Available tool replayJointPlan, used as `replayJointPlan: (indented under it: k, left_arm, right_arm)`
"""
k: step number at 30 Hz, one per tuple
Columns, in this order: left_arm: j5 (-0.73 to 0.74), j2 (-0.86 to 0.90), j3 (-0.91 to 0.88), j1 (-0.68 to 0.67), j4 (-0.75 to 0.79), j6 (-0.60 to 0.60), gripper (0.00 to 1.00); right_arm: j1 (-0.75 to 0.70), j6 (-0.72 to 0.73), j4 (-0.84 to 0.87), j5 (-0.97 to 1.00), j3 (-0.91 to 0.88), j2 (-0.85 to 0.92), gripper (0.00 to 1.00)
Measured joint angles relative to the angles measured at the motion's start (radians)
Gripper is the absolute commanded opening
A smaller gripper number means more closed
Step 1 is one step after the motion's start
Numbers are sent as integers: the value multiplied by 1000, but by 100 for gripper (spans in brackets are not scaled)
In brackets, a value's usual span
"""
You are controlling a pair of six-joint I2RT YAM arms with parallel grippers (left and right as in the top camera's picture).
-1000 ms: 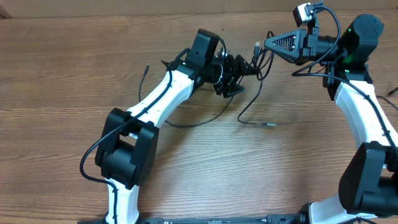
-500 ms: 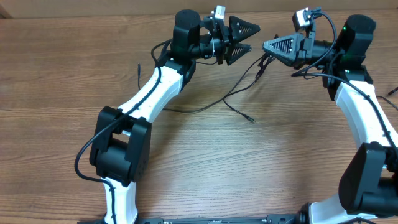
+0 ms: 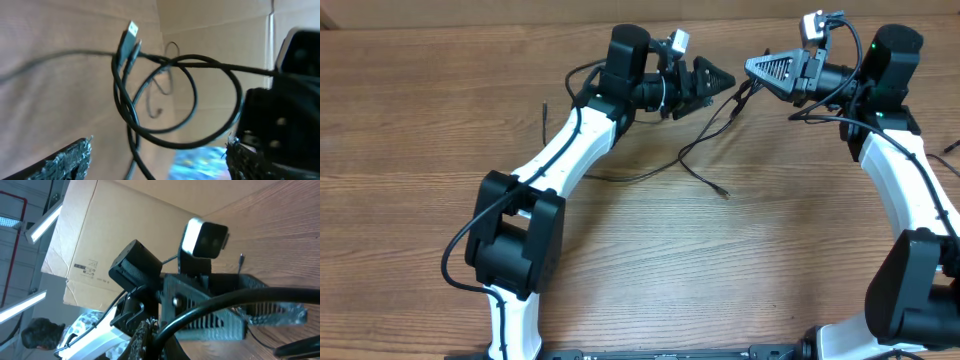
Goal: Untangle cables
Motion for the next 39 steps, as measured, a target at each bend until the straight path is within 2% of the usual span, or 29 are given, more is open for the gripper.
replayJointPlan:
  k: [4, 7, 11, 13, 18, 19, 21, 27, 31, 35, 39]
  left_arm:
    - [-76, 0, 0, -35, 16, 188, 87]
    - [-130, 0, 0, -72, 54, 315, 81]
    - [-177, 0, 0, -106, 71, 449, 66]
    - [-212, 0, 0, -117, 68, 496, 52]
    - [-350, 0, 0, -121, 53, 557, 39]
    - [-378, 0, 0, -121, 52, 562, 32]
    - [-430, 0, 0, -121, 51, 570, 4]
    - [-544, 0, 0, -119, 46, 587, 4]
    - [-581, -6, 0, -94, -8, 553, 4]
    - [-561, -48, -3, -32, -92, 513, 4]
    - [-460, -142, -3, 42, -166, 498, 4]
  right_arm:
    - [0, 10, 0, -1, 0, 0, 4]
    - [0, 11, 0, 0, 0, 0, 4]
    - [0, 13, 0, 0, 0, 0, 4]
    - [0, 14, 0, 0, 0, 0, 4]
    - [0, 14, 0, 1, 0, 0, 4]
    - [0, 14, 0, 2, 0, 0, 4]
    - [0, 14, 0, 3, 0, 0, 4]
    - [0, -10, -16, 44, 0, 0, 4]
    - [0, -94, -154, 171, 0, -1, 4]
    - [4, -196, -388, 457, 2, -4, 4]
    - [17, -245, -536, 753, 2, -4, 4]
